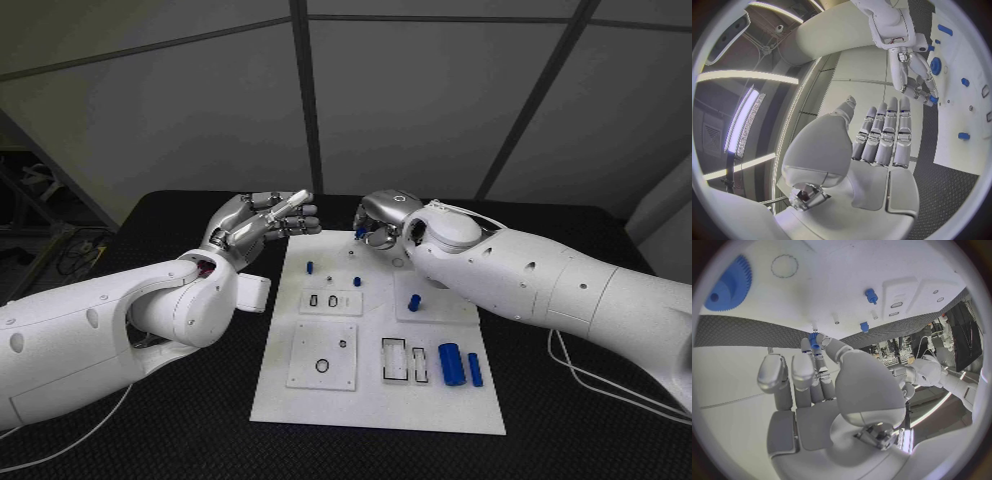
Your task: Assemble the parts on the task board
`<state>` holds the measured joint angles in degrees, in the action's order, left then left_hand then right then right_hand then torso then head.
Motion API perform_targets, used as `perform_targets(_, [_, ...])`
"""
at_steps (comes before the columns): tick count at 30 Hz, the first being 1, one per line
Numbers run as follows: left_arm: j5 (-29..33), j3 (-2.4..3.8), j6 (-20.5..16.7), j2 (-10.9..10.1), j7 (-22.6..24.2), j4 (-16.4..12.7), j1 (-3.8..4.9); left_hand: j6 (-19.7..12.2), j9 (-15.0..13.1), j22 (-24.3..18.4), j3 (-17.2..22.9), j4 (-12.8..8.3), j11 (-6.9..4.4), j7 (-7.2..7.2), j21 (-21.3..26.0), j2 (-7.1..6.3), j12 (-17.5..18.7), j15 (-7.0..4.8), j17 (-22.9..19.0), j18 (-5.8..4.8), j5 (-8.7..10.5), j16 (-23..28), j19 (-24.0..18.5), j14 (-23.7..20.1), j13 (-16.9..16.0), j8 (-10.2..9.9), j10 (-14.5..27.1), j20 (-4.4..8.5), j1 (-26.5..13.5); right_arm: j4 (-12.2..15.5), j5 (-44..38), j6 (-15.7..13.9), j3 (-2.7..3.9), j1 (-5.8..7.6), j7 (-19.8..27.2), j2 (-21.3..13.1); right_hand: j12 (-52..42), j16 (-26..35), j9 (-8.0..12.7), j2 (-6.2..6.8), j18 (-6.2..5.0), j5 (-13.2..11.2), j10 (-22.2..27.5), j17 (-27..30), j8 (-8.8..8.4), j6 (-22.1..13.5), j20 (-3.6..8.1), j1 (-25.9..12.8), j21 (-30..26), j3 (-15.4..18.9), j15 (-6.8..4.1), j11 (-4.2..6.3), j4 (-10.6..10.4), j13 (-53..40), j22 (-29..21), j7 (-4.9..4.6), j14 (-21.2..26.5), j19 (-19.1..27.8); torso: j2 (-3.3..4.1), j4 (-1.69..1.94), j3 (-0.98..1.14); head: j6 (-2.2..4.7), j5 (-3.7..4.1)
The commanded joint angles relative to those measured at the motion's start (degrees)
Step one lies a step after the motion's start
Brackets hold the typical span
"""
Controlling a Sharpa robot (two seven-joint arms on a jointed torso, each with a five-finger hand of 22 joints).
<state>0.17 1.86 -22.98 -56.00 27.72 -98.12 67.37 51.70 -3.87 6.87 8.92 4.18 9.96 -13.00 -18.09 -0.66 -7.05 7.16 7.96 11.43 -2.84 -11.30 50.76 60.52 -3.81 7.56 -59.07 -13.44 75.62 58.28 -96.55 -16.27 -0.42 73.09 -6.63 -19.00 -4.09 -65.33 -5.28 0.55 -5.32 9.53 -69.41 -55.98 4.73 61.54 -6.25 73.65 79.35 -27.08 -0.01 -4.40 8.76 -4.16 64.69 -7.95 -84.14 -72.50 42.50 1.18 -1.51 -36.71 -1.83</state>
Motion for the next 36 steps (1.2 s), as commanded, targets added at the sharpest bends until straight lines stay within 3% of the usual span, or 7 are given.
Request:
perform_targets(1, [-0.21, 0.06, 0.77, 0.11, 0.17, -0.18, 0.14, -0.20, 0.07, -0.07, -0.26, 0.00, 0.36, -0.70, 0.29, 0.14, 0.24, 0.34, 0.06, -1.00, 0.11, 0.26, 0.02, -0.12, 0.01, -0.31, 0.22, -0.27, -0.61, -0.43, 0.11, 0.75, 0.02, 0.14, 0.75, 0.40, 0.32, -0.28, -0.07, 0.26, 0.34, 0.25, 0.21, -0.02, 0.34, 0.00, 0.12, 0.05, 0.29, -0.34, -0.17, -0.17, 0.01, -0.04, 0.08, -0.38, -0.64, -0.38, 0.02, -0.01, -0.01, -0.17, -0.24])
perform_targets(36, [-0.21, 0.07, 0.97, 0.58, 0.02, -0.33, 0.41, -0.19, 0.06, -0.12, -0.35, -0.01, 0.37, -0.71, 0.33, 0.18, 0.30, 0.35, 0.09, -0.99, 0.11, 0.34, 0.04, -0.10, 0.00, -0.37, 0.22, -0.28, -0.65, -4.11, 0.11, 4.11, -0.01, 0.11, 0.51, 2.96, 0.52, -0.28, 0.06, 0.70, 0.21, 0.24, 0.89, 0.21, -0.14, -0.56, -0.05, -0.23, 0.07, -0.65, 0.06, -0.45, -0.31, 0.09, -0.50, -0.61, -0.49, 0.17, 0.01, -0.08, -0.01, -0.98, -0.63])
